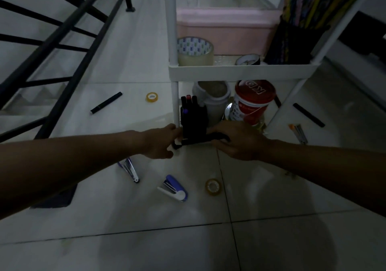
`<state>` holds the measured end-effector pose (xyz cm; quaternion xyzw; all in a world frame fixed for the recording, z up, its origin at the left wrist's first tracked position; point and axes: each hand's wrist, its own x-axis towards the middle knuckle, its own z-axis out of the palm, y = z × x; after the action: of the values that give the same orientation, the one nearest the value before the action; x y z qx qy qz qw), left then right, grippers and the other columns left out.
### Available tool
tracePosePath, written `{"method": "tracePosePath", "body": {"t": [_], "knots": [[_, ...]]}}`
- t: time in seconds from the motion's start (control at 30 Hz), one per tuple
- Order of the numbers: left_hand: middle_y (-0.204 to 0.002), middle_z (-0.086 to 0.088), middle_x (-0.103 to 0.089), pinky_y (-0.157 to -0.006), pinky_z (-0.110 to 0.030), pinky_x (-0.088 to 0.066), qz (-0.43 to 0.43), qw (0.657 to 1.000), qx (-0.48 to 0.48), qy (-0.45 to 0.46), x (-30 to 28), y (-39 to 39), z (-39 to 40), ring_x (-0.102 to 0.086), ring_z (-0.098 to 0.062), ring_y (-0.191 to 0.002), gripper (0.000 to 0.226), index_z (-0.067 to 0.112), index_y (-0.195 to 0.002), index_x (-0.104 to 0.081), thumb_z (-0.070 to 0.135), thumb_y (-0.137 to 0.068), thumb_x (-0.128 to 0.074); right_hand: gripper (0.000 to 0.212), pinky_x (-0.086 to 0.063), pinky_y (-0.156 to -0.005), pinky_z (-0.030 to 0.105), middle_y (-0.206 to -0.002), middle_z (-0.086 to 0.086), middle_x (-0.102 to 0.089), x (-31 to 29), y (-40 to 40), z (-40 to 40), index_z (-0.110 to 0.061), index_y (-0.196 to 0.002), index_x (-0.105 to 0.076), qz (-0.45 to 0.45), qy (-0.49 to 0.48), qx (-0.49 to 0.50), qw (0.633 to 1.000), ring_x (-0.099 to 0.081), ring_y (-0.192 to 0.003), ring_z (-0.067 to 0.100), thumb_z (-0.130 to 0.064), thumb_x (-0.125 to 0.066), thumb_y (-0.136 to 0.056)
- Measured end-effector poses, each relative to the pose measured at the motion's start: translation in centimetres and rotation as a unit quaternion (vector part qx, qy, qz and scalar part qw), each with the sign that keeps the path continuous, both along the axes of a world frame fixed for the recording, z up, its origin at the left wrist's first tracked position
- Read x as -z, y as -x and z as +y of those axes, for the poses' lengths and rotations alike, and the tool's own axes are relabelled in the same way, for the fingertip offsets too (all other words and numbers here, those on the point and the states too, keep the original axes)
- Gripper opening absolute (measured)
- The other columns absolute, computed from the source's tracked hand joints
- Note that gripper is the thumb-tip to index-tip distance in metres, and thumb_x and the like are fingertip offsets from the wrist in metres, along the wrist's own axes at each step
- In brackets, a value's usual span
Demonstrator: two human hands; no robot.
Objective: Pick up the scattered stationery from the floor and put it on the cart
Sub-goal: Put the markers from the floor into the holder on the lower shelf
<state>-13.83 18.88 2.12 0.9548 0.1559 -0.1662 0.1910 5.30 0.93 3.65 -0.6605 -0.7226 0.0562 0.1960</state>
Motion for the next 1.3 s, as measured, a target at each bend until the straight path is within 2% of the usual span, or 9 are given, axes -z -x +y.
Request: {"method": "tracePosePath", "body": {"t": [0.07, 0.17, 0.37, 0.63, 0.7, 0.83, 0.93, 1.1, 1.3], "knots": [[-0.138, -0.005, -0.035, -0.085, -0.033, -0.051, 0.010, 0.999, 0.017, -0.028, 0.3, 0.3, 0.0, -0.058, -0.021, -0.105, 0.066, 0.015, -0.139, -0.027, 0.026, -0.087, -0.066, 0.019, -0.032, -0.061, 0.007, -0.086, -0.004, -0.065, -0.5, -0.8, -0.5, -0.009, -0.104, -0.068, 0.010, -0.033, 0.022, 0.999, -0.051, -0.068, -0.001, -0.019, -0.066, -0.087], [-0.144, -0.006, -0.032, -0.086, -0.033, -0.050, 0.009, 0.999, 0.017, -0.039, 0.6, 0.6, 0.1, -0.059, -0.021, -0.103, 0.078, 0.017, -0.146, -0.013, 0.031, -0.088, -0.064, 0.014, -0.031, -0.057, 0.010, -0.080, 0.003, -0.065, -1.2, -1.5, -0.8, -0.006, -0.098, -0.067, 0.027, -0.065, 0.047, 0.996, -0.051, -0.064, 0.007, -0.015, -0.065, -0.087], [-0.154, -0.009, -0.023, -0.092, -0.034, -0.049, 0.029, 0.998, 0.022, -0.058, 0.2, 0.6, -0.3, -0.059, -0.022, -0.105, 0.093, 0.020, -0.151, 0.010, 0.032, -0.091, -0.060, 0.012, -0.044, -0.056, 0.040, -0.079, 0.009, -0.065, -1.7, -2.3, -0.7, -0.007, -0.097, -0.066, 0.006, -0.100, 0.059, 0.993, -0.058, -0.066, 0.024, -0.016, -0.064, -0.089], [-0.156, -0.009, -0.018, -0.093, -0.038, -0.049, 0.044, 0.996, 0.033, -0.070, 0.3, 0.5, -0.5, -0.059, -0.024, -0.106, 0.095, 0.020, -0.151, 0.014, 0.034, -0.092, -0.059, 0.012, -0.037, -0.047, 0.027, -0.069, 0.005, -0.061, -1.8, -3.3, 0.1, -0.010, -0.096, -0.060, -0.009, -0.097, 0.063, 0.993, -0.051, -0.053, 0.015, -0.018, -0.064, -0.088], [-0.156, -0.008, -0.019, -0.093, -0.038, -0.049, 0.045, 0.996, 0.034, -0.073, 0.4, 0.5, -0.4, -0.060, -0.024, -0.105, 0.095, 0.021, -0.151, 0.014, 0.034, -0.091, -0.059, 0.011, -0.044, -0.049, 0.031, -0.074, 0.006, -0.063, -1.8, -3.5, 0.8, -0.010, -0.097, -0.060, 0.004, -0.080, 0.059, 0.995, -0.055, -0.057, 0.015, -0.016, -0.063, -0.088], [-0.155, -0.007, -0.020, -0.092, -0.036, -0.049, 0.042, 0.996, 0.031, -0.075, 0.7, 0.5, -0.3, -0.060, -0.023, -0.106, 0.095, 0.022, -0.151, 0.013, 0.035, -0.091, -0.059, 0.015, -0.040, -0.061, 0.011, -0.082, 0.001, -0.065, -2.0, -2.5, 2.6, -0.005, -0.098, -0.064, 0.045, -0.083, 0.042, 0.995, -0.052, -0.063, -0.004, -0.011, -0.066, -0.085], [-0.156, -0.007, -0.017, -0.094, -0.038, -0.049, 0.044, 0.996, 0.031, -0.077, 0.8, 0.5, -0.2, -0.059, -0.024, -0.109, 0.095, 0.023, -0.151, 0.013, 0.035, -0.091, -0.059, 0.021, -0.047, -0.062, 0.028, -0.088, 0.011, -0.066, -2.0, -1.3, 4.1, -0.003, -0.102, -0.060, 0.081, -0.091, 0.071, 0.990, -0.062, -0.075, 0.019, -0.013, -0.068, -0.085], [-0.155, -0.008, -0.018, -0.093, -0.039, -0.051, 0.049, 0.995, 0.036, -0.080, 0.9, 0.5, -0.2, -0.059, -0.024, -0.106, 0.094, 0.021, -0.151, 0.011, 0.035, -0.091, -0.059, 0.023, -0.036, -0.075, 0.019, -0.104, 0.014, -0.061, -1.1, 0.4, 6.1, -0.001, -0.110, -0.061, 0.076, -0.097, 0.072, 0.990, -0.054, -0.091, 0.016, -0.016, -0.061, -0.092], [-0.152, -0.008, -0.024, -0.093, -0.039, -0.050, 0.049, 0.996, 0.033, -0.074, 1.2, 0.9, -0.2, -0.058, -0.024, -0.109, 0.092, 0.022, -0.152, 0.007, 0.035, -0.090, -0.061, 0.040, -0.034, -0.094, 0.021, -0.130, 0.014, -0.052, 0.9, 0.9, 6.6, -0.008, -0.133, -0.053, 0.044, -0.027, 0.078, 0.996, -0.050, -0.118, 0.024, -0.017, -0.058, -0.094]]}}
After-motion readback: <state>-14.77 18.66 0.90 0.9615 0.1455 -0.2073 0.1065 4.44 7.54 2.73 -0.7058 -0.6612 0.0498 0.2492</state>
